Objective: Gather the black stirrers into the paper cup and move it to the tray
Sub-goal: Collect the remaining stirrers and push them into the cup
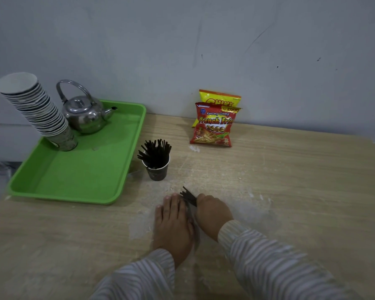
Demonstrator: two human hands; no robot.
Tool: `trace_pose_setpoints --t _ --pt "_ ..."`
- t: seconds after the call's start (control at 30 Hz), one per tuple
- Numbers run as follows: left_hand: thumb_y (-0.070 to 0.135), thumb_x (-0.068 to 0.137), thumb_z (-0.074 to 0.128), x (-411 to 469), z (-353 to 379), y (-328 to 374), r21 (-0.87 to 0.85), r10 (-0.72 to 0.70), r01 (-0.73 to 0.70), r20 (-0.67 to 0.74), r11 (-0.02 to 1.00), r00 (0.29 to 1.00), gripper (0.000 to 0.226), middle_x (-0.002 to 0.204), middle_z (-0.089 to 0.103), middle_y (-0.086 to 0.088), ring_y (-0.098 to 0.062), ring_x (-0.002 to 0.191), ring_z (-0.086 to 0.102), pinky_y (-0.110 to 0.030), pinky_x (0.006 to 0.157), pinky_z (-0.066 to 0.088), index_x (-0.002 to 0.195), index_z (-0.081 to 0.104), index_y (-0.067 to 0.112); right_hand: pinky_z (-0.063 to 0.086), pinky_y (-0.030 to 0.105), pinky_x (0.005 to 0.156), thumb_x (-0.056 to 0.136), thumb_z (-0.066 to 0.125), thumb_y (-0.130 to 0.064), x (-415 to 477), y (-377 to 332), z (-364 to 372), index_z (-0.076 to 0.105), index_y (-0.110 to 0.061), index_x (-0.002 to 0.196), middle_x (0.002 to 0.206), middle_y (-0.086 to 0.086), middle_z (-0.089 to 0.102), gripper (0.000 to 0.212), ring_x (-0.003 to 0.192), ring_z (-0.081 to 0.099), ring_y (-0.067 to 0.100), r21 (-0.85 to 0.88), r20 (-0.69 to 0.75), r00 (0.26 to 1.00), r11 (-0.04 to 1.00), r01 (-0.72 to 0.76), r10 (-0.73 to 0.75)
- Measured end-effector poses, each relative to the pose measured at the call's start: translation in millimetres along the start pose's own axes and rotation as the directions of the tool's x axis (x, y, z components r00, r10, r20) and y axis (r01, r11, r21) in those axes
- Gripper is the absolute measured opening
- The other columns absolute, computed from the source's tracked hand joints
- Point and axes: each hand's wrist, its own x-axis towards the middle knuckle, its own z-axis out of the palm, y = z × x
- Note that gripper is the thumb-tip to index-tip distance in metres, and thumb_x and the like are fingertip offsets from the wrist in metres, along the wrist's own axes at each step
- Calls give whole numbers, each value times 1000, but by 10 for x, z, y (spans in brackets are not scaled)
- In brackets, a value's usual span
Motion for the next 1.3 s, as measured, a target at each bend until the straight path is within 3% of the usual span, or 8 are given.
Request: trace_pose_setpoints --t 0.23,0.37,0.63,0.77,0.9,1.0,1.1,1.3 --pt "30 82 29 11 54 -21 -19 15 -15 -39 1000 999 58 134 55 -20 -39 125 48 -59 99 41 125 57 4 47 34 81 93 30 -6 -7 -4 -15 45 -2 115 114 18 58 27 99 58 30 45 -10 997 997 -70 70" --pt "33 86 21 26 116 -45 -40 9 -10 -31 999 999 62 147 39 -18 -37 138 31 -56 111 26 137 43 6 45 33 77 92 35 -9 38 -11 -120 48 -1 116 113 18 59 27 99 59 32 396 94 956 870 -293 279" --pt "32 98 27 93 98 -41 -313 -51 59 34 948 998 50 159 12 -5 -21 146 1 -42 117 -1 147 21 18 36 25 35 90 34 -4 76 146 -353 43 -8 76 51 6 44 18 36 41 18 921 387 826 -217 -324 410" --pt "35 101 26 220 -120 201 -847 -252 259 154 465 955 46 156 26 -5 -17 142 18 -36 117 12 143 32 18 28 21 32 89 40 -7 93 96 -466 43 -14 72 44 -1 42 19 30 32 13 886 348 829 -443 -138 438" --pt "50 96 33 315 -305 442 -844 -202 466 521 -264 829 56 144 44 -7 -22 131 40 -41 112 28 138 41 14 25 19 31 92 49 -12 77 -59 -555 47 -16 76 38 -5 37 16 28 29 10 861 251 850 -508 22 463" --pt "48 95 39 384 -352 503 -711 -148 424 590 -562 794 52 110 66 -11 -24 105 61 -44 99 45 126 51 7 31 23 34 93 52 -21 -1 -244 -534 49 -14 74 40 -3 35 20 32 32 12 837 236 865 -545 51 444" --pt "45 96 39 377 -420 458 -733 -178 388 564 -559 807 46 105 67 -9 -20 97 63 -37 84 47 123 53 11 43 27 43 94 51 -30 -106 -404 -446 47 -12 70 44 0 42 31 38 45 15 882 225 880 -471 -2 418" --pt "44 98 33 361 -445 260 -810 -256 368 516 -457 817 48 129 59 -10 -24 119 54 -44 108 37 131 49 13 50 25 54 93 47 -43 -114 -579 -421 61 -12 88 65 3 63 34 62 66 12 977 189 917 -161 -140 350"
